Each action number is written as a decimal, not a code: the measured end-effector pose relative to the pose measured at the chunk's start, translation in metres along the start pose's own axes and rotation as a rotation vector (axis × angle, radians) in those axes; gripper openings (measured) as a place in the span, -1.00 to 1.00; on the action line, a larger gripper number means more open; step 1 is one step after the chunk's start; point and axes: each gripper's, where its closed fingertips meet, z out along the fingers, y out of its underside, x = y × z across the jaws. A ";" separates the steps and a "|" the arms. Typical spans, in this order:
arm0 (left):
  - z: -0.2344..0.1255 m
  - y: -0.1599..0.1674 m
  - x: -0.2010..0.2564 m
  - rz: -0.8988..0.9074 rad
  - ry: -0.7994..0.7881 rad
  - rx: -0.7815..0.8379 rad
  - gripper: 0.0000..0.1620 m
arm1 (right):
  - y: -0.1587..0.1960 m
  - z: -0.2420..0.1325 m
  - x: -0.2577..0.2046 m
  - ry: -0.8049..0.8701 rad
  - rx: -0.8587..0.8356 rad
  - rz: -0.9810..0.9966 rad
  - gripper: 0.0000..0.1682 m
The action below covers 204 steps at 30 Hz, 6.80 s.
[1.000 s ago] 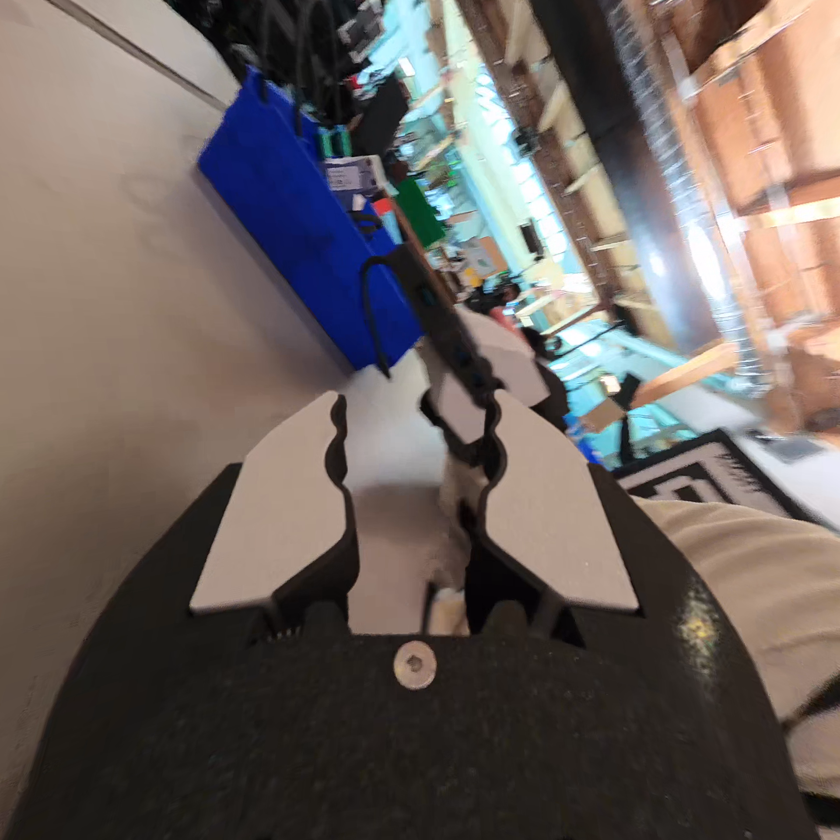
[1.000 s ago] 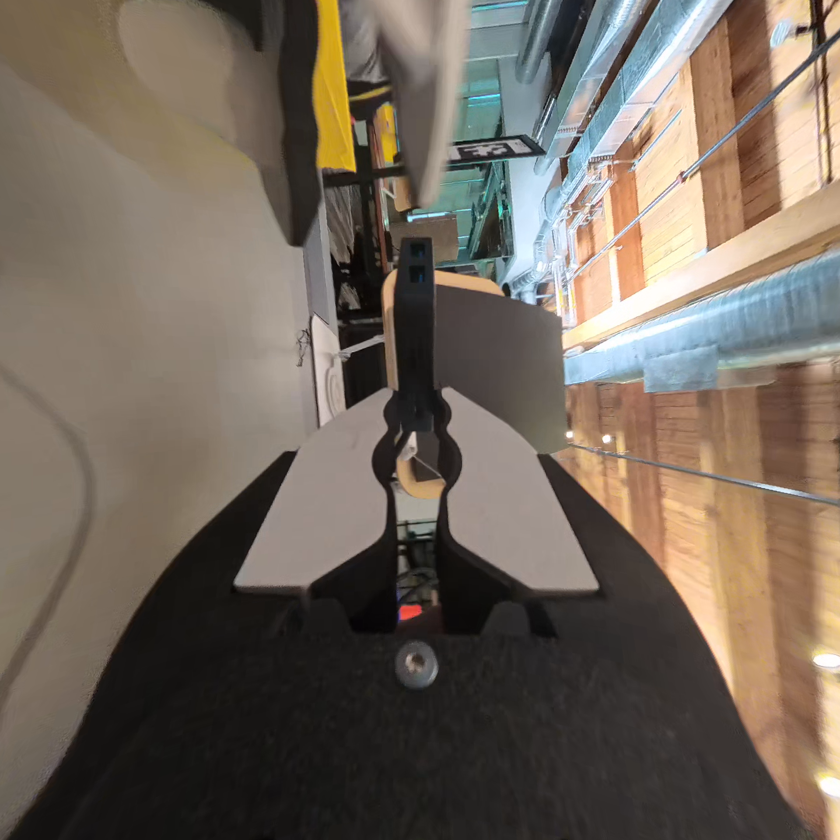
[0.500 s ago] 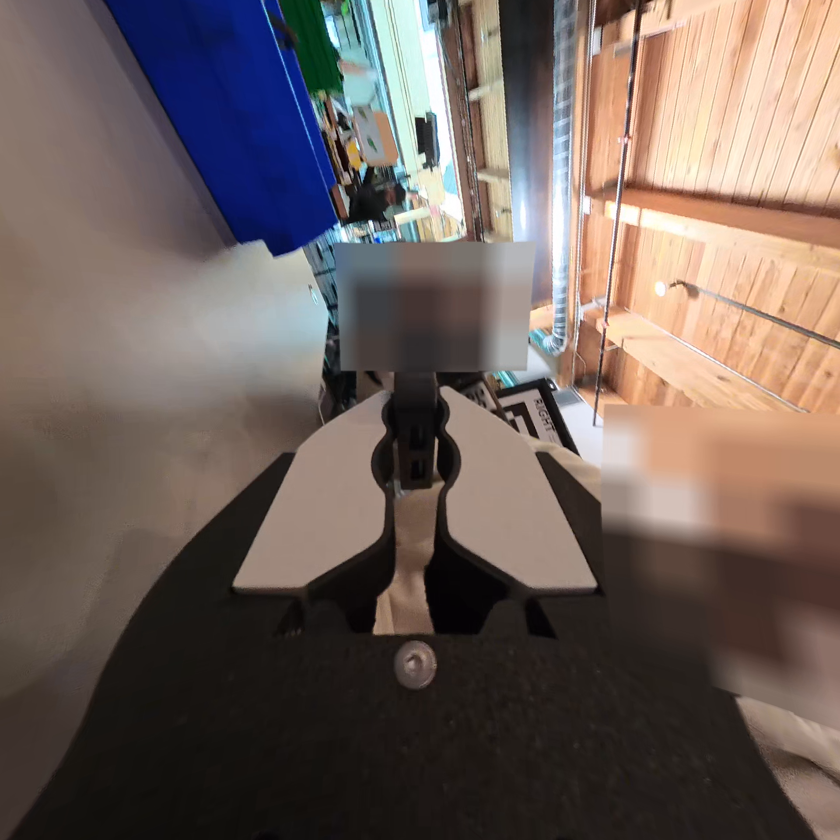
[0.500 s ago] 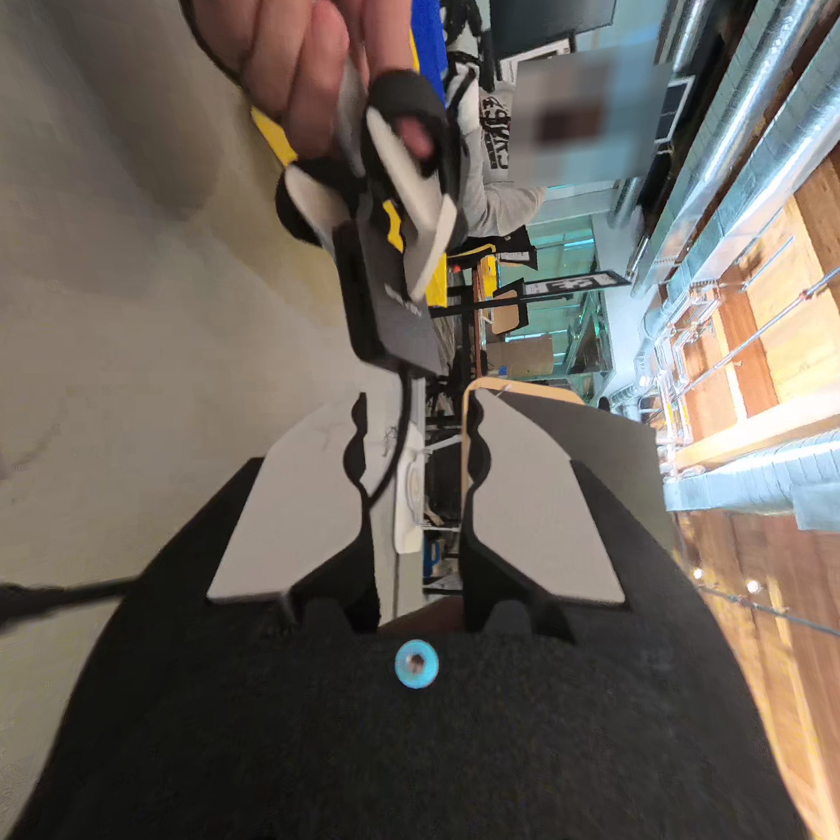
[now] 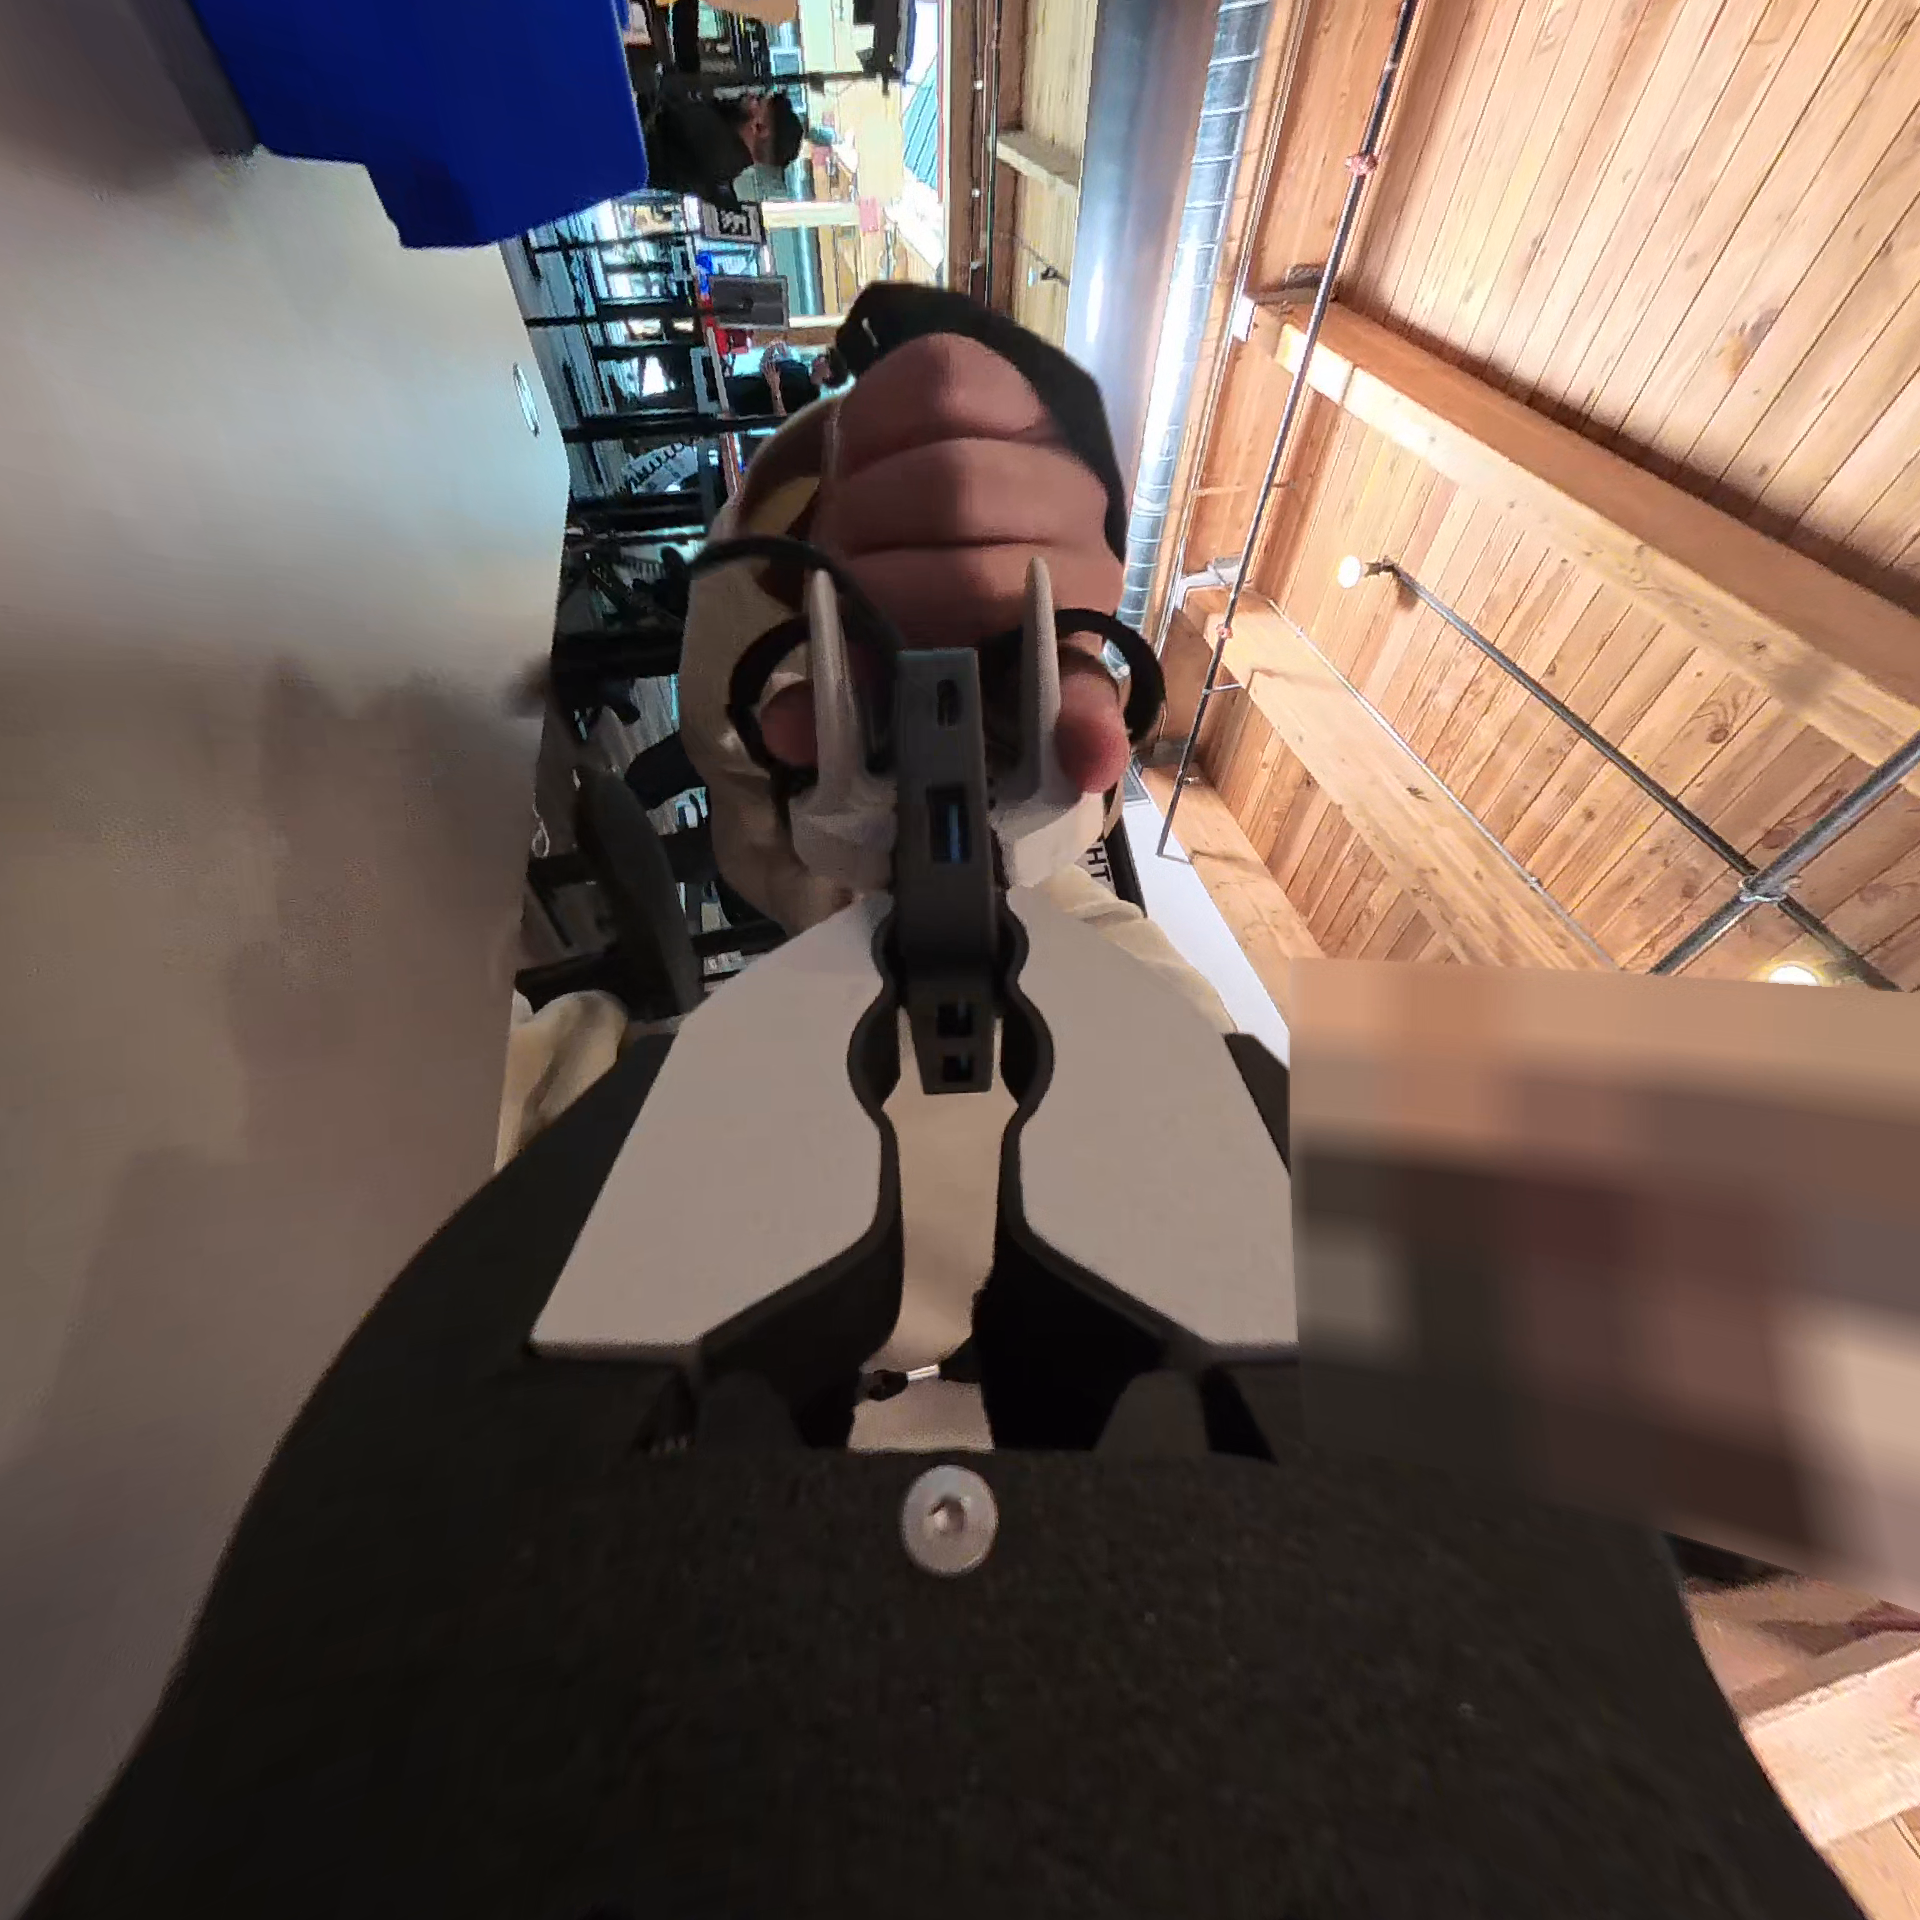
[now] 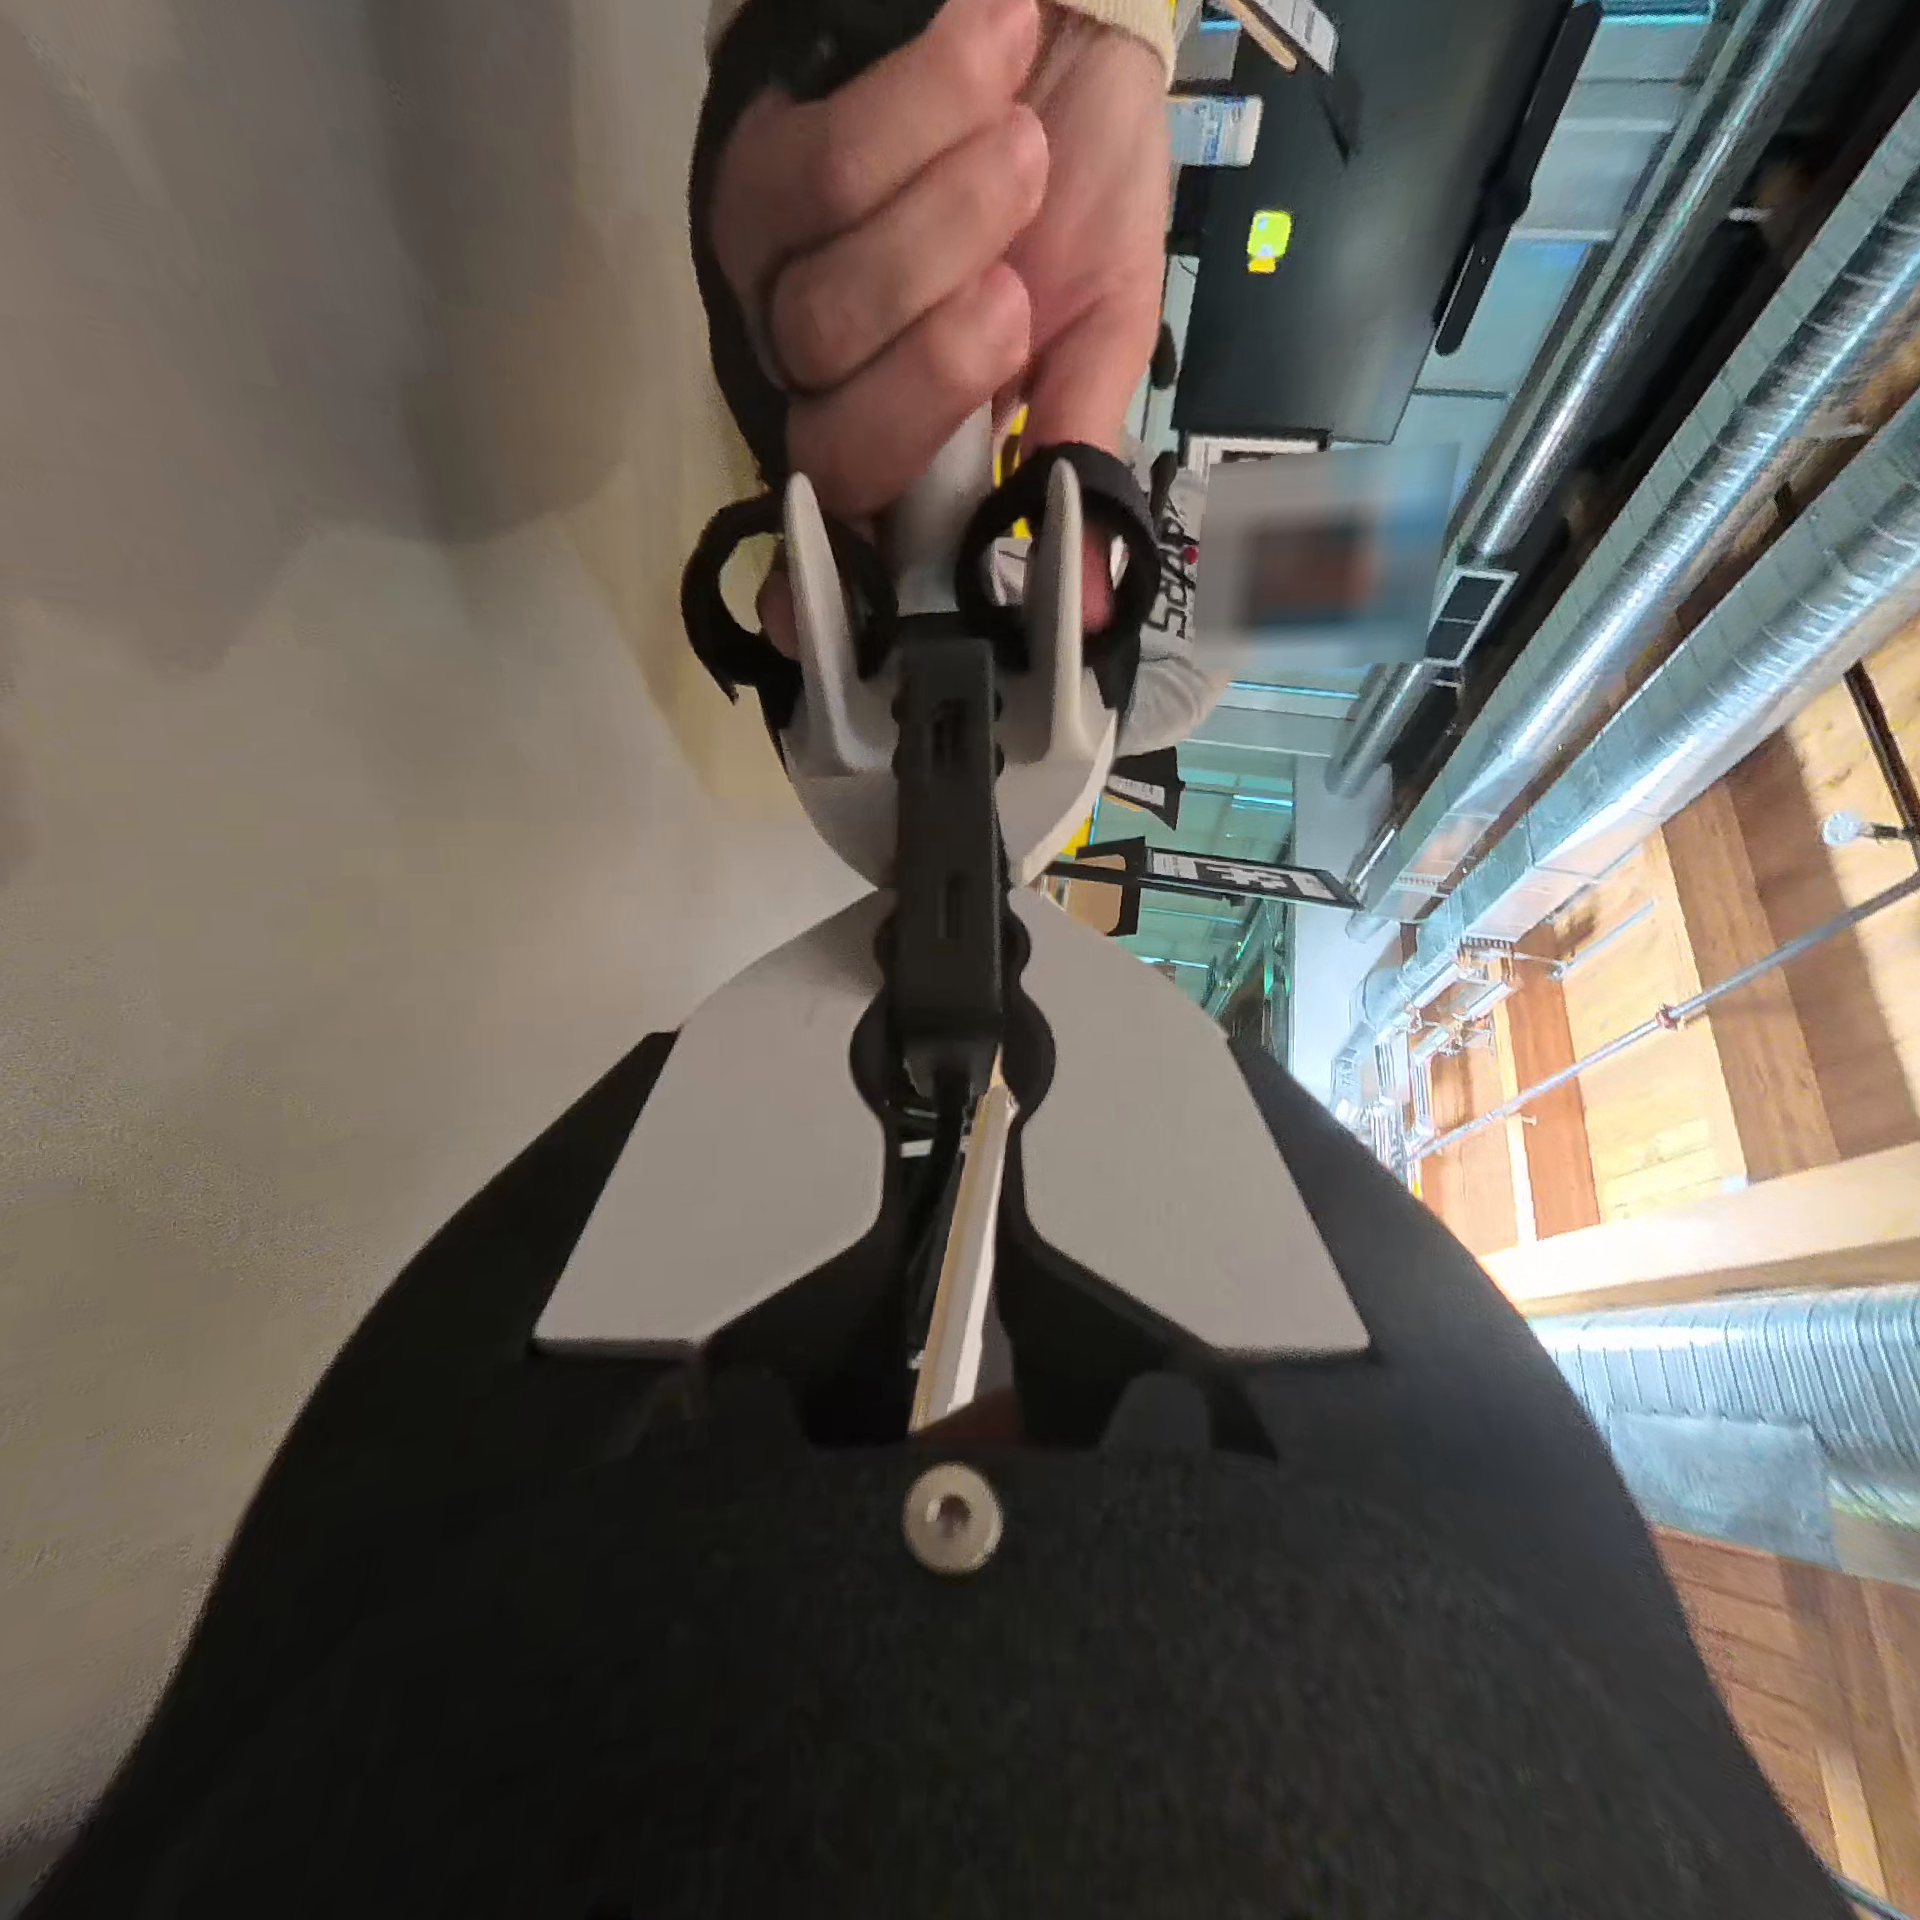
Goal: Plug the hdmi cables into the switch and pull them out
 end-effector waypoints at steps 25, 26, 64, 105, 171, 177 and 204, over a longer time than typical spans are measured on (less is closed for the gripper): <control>-0.148 0.088 -0.029 1.040 -1.489 0.640 -0.23 | 0.184 0.071 -0.097 0.068 -0.791 0.532 -0.84; -0.152 0.087 -0.028 1.034 -1.496 0.656 -0.22 | 0.184 0.072 -0.096 0.098 -0.768 0.542 -0.84; -0.302 0.068 0.110 0.705 -1.098 1.444 -0.87 | 0.183 0.067 -0.088 0.177 -0.686 0.628 -0.84; -0.161 0.035 -0.084 1.001 -1.863 -0.037 -0.78 | 0.189 0.062 -0.085 0.195 -0.686 0.671 -0.83; -0.092 -0.105 -0.108 0.903 -1.585 0.006 -0.75 | 0.175 0.052 -0.049 0.336 -0.685 0.469 -0.84; -0.074 -0.109 -0.080 0.956 -1.562 -0.080 -0.75 | 0.166 0.059 -0.055 0.286 -0.722 0.374 -0.83; -0.082 -0.102 -0.074 0.842 -1.555 -0.121 -0.75 | 0.143 0.063 -0.045 0.338 -0.665 0.100 -0.84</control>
